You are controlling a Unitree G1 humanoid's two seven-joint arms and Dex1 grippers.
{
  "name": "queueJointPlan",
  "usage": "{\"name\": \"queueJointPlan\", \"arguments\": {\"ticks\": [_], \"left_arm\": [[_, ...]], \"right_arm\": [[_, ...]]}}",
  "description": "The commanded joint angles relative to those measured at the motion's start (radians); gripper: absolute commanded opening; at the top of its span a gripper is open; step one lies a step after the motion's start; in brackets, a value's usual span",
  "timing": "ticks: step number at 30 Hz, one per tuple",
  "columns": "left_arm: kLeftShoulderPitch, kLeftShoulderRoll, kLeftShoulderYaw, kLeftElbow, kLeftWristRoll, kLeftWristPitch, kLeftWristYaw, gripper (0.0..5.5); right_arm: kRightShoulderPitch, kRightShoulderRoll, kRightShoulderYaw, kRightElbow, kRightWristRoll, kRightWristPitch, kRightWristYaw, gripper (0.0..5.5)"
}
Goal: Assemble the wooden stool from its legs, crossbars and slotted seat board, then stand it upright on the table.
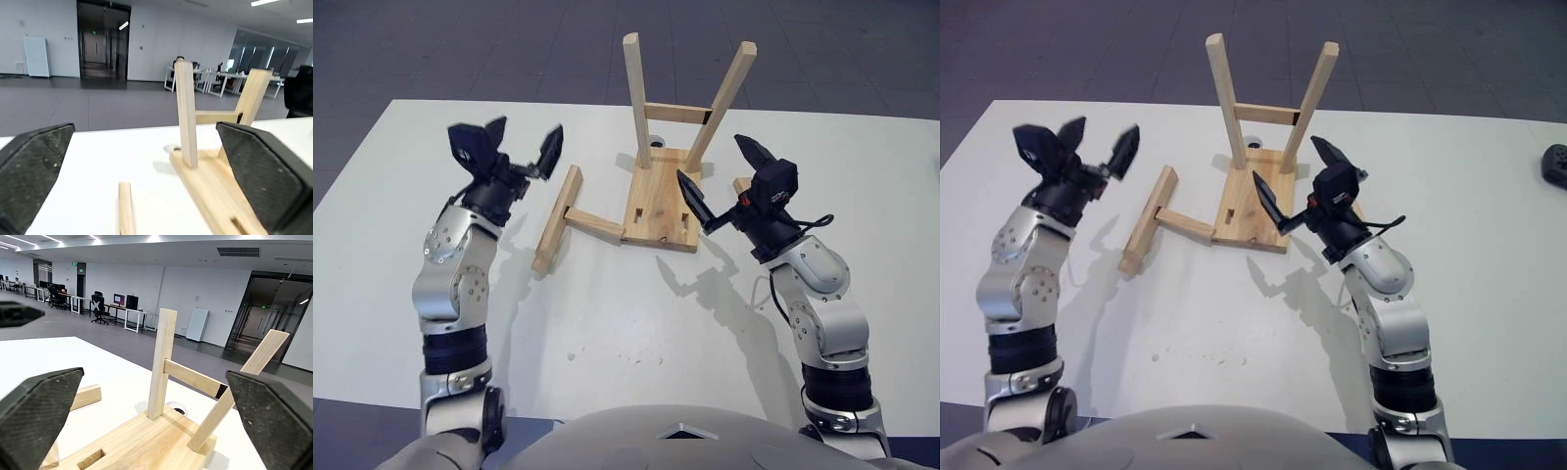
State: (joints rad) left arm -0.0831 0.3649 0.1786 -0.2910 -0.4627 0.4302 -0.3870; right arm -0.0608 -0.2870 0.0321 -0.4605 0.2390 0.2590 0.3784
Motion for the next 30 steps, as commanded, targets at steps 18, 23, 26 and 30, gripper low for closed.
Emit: {"name": "queueJointPlan", "arguments": {"ticks": [18,23,26,30], "left_arm": [[0.095,0.164,-0.180,0.224,0.230,0.007,-0.183,3.14],[0.089,0.136,-0.155,0.221,0.206,0.012,-0.175,2.43],[0.059,0.090,-0.102,0.196,0.144,0.028,-0.157,2.06],[-0.039,-0.003,0.022,0.113,-0.017,0.075,-0.073,1.43]], "right_arm": [[-0.002,-0.006,-0.001,0.000,-0.007,0.002,0.003,5.40],[0.000,-0.003,0.000,0.001,-0.012,-0.001,-0.001,5.40],[0.001,-0.001,-0.001,0.003,-0.015,-0.004,-0.004,5.40],[-0.019,-0.003,-0.016,0.019,-0.008,-0.001,-0.002,5.40]]}}
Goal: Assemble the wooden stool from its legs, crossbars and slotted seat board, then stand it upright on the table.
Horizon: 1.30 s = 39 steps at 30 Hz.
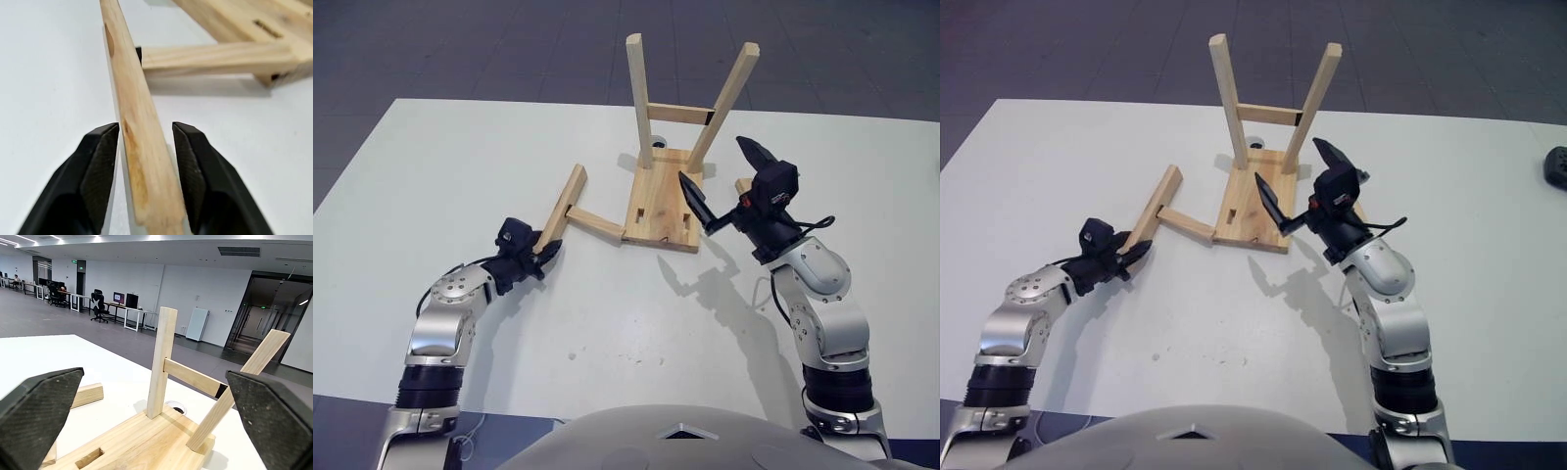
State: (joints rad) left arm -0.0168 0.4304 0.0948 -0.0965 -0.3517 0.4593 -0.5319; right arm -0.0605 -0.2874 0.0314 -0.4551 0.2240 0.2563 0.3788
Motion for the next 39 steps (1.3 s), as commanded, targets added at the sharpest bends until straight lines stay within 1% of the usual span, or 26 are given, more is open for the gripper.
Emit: {"name": "queueJointPlan", "arguments": {"ticks": [1,3,5,8,9,12,13,14,15,17,18,24,25,29,30,32,33,34,36,38,39], "left_arm": [[-0.147,-0.087,0.138,-0.109,-0.177,0.064,0.099,1.26],[-0.235,-0.101,0.186,-0.166,-0.276,0.115,0.144,0.92],[-0.294,-0.093,0.199,-0.196,-0.337,0.158,0.156,0.51],[-0.277,-0.026,0.134,-0.208,-0.296,0.173,0.099,0.01],[-0.249,0.001,0.102,-0.205,-0.255,0.161,0.079,0.01],[-0.161,0.036,0.072,-0.187,-0.174,0.127,0.076,0.55],[-0.130,0.032,0.071,-0.176,-0.158,0.119,0.083,0.66],[-0.100,0.035,0.059,-0.161,-0.127,0.099,0.085,0.89],[-0.070,0.047,0.034,-0.147,-0.075,0.070,0.089,1.02],[-0.042,0.042,0.012,-0.123,-0.029,0.045,0.099,1.38],[-0.036,0.038,0.004,-0.116,-0.013,0.037,0.097,1.47],[-0.025,0.040,-0.036,-0.052,0.056,0.037,0.094,2.47],[-0.020,0.046,-0.047,-0.045,0.071,0.039,0.092,2.55],[-0.010,0.061,-0.108,-0.040,0.127,0.087,0.083,3.22],[-0.010,0.070,-0.125,-0.043,0.136,0.105,0.073,3.30],[-0.014,0.080,-0.142,-0.055,0.147,0.141,0.066,3.68],[-0.021,0.086,-0.146,-0.062,0.150,0.163,0.064,3.45],[-0.029,0.096,-0.145,-0.074,0.151,0.186,0.061,3.47],[-0.050,0.111,-0.132,-0.096,0.141,0.240,0.057,3.14],[-0.068,0.125,-0.122,-0.121,0.130,0.289,0.051,2.70],[-0.075,0.131,-0.120,-0.132,0.126,0.312,0.050,2.58]], "right_arm": [[-0.033,-0.005,-0.029,0.022,0.016,0.008,-0.001,5.40],[-0.072,-0.013,-0.059,0.040,0.041,0.022,0.004,5.40],[-0.111,-0.017,-0.088,0.064,0.063,0.030,0.004,5.40],[-0.136,-0.023,-0.100,0.089,0.064,0.021,0.009,5.40],[-0.134,-0.024,-0.099,0.090,0.063,0.019,0.011,5.40],[-0.116,-0.022,-0.088,0.080,0.058,0.017,0.015,5.40],[-0.106,-0.021,-0.085,0.075,0.057,0.018,0.015,5.40],[-0.096,-0.019,-0.082,0.071,0.056,0.018,0.014,5.40],[-0.088,-0.019,-0.079,0.066,0.054,0.018,0.014,5.40],[-0.080,-0.018,-0.072,0.062,0.051,0.018,0.013,5.40],[-0.076,-0.018,-0.070,0.059,0.051,0.019,0.013,5.40],[-0.073,-0.020,-0.060,0.051,0.051,0.022,0.009,5.40],[-0.071,-0.021,-0.059,0.049,0.051,0.023,0.010,5.40],[-0.068,-0.022,-0.056,0.044,0.049,0.023,0.009,5.40],[-0.067,-0.021,-0.056,0.044,0.049,0.022,0.008,5.40],[-0.062,-0.020,-0.054,0.042,0.046,0.021,0.007,5.40],[-0.061,-0.020,-0.052,0.042,0.045,0.020,0.007,5.40],[-0.058,-0.020,-0.051,0.039,0.044,0.020,0.005,5.40],[-0.054,-0.018,-0.049,0.036,0.042,0.020,0.002,5.40],[-0.048,-0.016,-0.047,0.031,0.039,0.018,-0.001,5.40],[-0.045,-0.015,-0.046,0.029,0.037,0.017,-0.003,5.40]]}}
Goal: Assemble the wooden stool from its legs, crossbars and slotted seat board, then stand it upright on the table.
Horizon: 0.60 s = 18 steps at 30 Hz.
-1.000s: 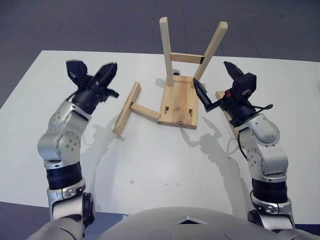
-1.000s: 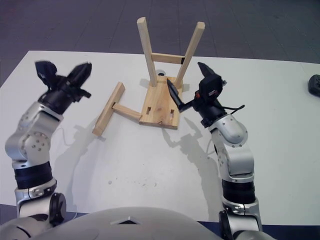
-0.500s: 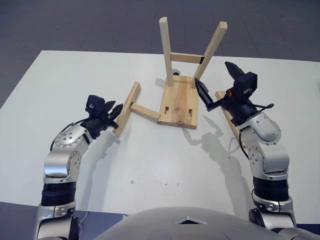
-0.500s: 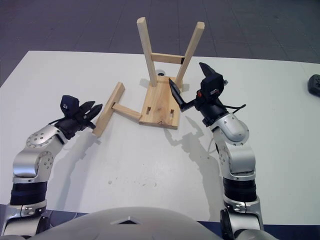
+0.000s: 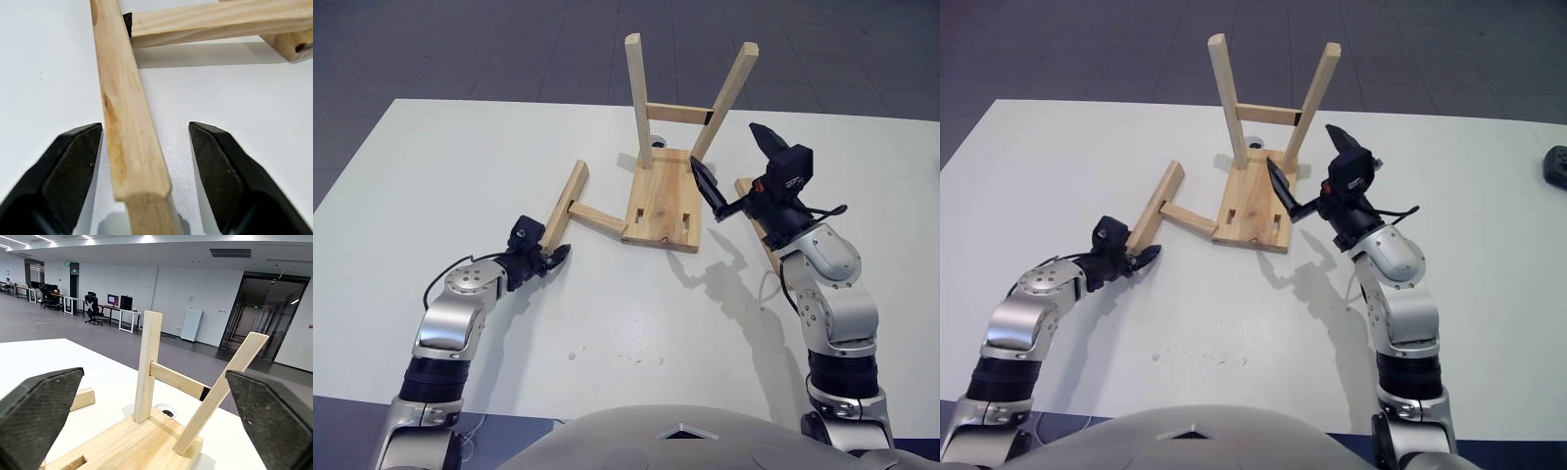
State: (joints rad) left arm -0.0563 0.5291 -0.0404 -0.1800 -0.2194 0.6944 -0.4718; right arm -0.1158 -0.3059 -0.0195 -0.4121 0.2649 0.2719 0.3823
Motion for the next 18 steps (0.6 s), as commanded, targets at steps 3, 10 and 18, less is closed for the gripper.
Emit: {"name": "queueJointPlan", "arguments": {"ticks": [3,10,18], "left_arm": [[-0.038,0.047,0.006,-0.059,-0.006,0.113,-0.023,1.98],[-0.001,0.027,0.028,-0.037,-0.046,0.127,-0.048,1.09],[-0.103,-0.067,0.158,-0.045,-0.096,-0.041,0.018,1.06]], "right_arm": [[0.016,0.009,0.010,-0.020,-0.010,-0.002,-0.012,5.40],[0.020,0.013,0.016,-0.021,-0.021,-0.007,-0.014,5.40],[-0.002,0.019,0.009,-0.012,-0.015,-0.002,-0.012,5.40]]}}
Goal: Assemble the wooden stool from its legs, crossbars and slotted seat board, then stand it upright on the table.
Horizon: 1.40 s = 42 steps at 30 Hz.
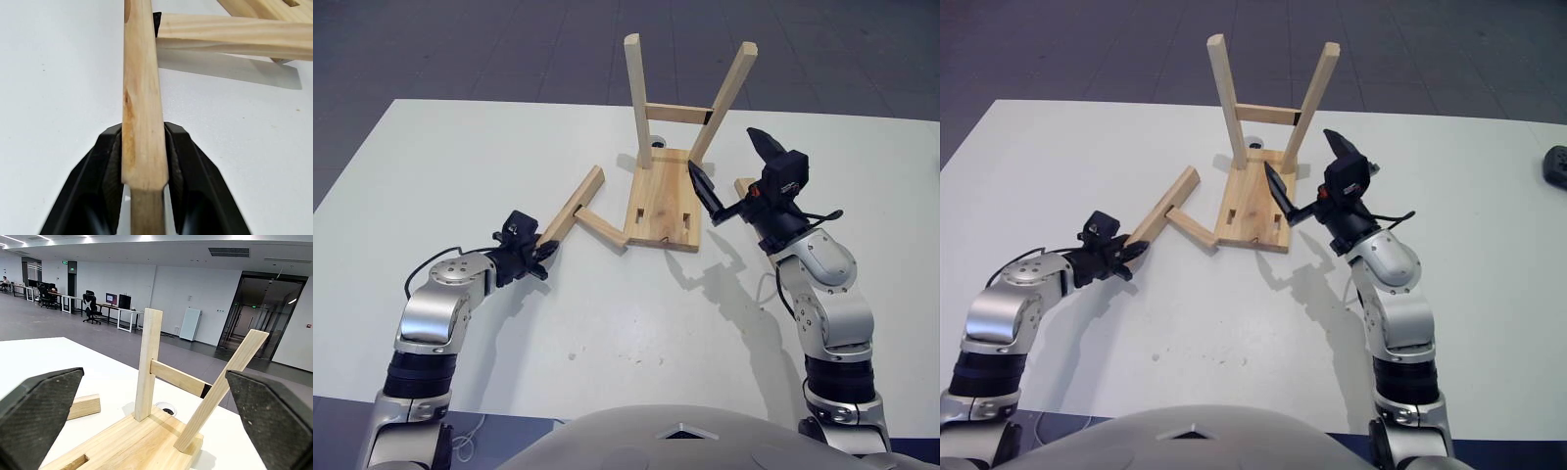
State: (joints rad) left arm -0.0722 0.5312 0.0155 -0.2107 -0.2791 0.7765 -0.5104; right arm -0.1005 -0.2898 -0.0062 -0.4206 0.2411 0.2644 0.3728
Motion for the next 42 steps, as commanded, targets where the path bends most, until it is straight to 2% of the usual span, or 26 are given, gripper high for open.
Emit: {"name": "queueJointPlan", "arguments": {"ticks": [1,3,4,6,8,12,15,21,28,30,38,42], "left_arm": [[-0.131,-0.095,0.144,-0.024,-0.057,-0.162,0.075,1.05],[-0.216,-0.137,0.211,-0.068,-0.124,-0.198,0.101,1.05],[-0.264,-0.153,0.245,-0.098,-0.191,-0.183,0.102,1.05],[-0.357,-0.174,0.311,-0.158,-0.382,-0.109,0.097,1.05],[-0.427,-0.173,0.352,-0.187,-0.611,-0.020,0.080,1.05],[-0.440,-0.133,0.343,-0.164,-0.962,0.142,0.031,1.05],[-0.429,-0.116,0.310,-0.105,-1.118,0.234,0.024,1.05],[-0.447,-0.064,0.225,-0.020,-1.193,0.348,-0.012,1.05],[-0.406,-0.044,0.156,-0.078,-1.163,0.358,-0.053,1.05],[-0.394,-0.036,0.153,-0.085,-1.155,0.351,-0.058,1.05],[-0.373,-0.033,0.146,-0.081,-1.138,0.329,-0.062,1.05],[-0.371,-0.035,0.141,-0.073,-1.136,0.328,-0.064,1.05]], "right_arm": [[-0.036,0.016,-0.023,-0.007,0.045,0.032,-0.010,5.40],[-0.089,0.045,-0.080,-0.019,0.182,0.122,-0.023,5.40],[-0.141,0.060,-0.134,-0.011,0.325,0.206,-0.042,5.40],[-0.263,0.055,-0.248,0.043,0.632,0.359,-0.079,5.40],[-0.380,0.021,-0.326,0.125,0.848,0.449,-0.098,5.40],[-0.521,-0.044,-0.419,0.257,1.217,0.536,-0.158,5.40],[-0.558,-0.106,-0.442,0.328,1.380,0.598,-0.157,5.40],[-0.549,-0.160,-0.389,0.345,1.578,0.679,-0.216,5.40],[-0.550,-0.153,-0.314,0.272,1.502,0.642,-0.258,5.40],[-0.557,-0.151,-0.307,0.272,1.490,0.632,-0.260,5.08],[-0.501,-0.179,-0.343,0.273,1.695,0.635,-0.264,3.79],[-0.485,-0.194,-0.338,0.270,1.729,0.655,-0.244,3.09]]}}
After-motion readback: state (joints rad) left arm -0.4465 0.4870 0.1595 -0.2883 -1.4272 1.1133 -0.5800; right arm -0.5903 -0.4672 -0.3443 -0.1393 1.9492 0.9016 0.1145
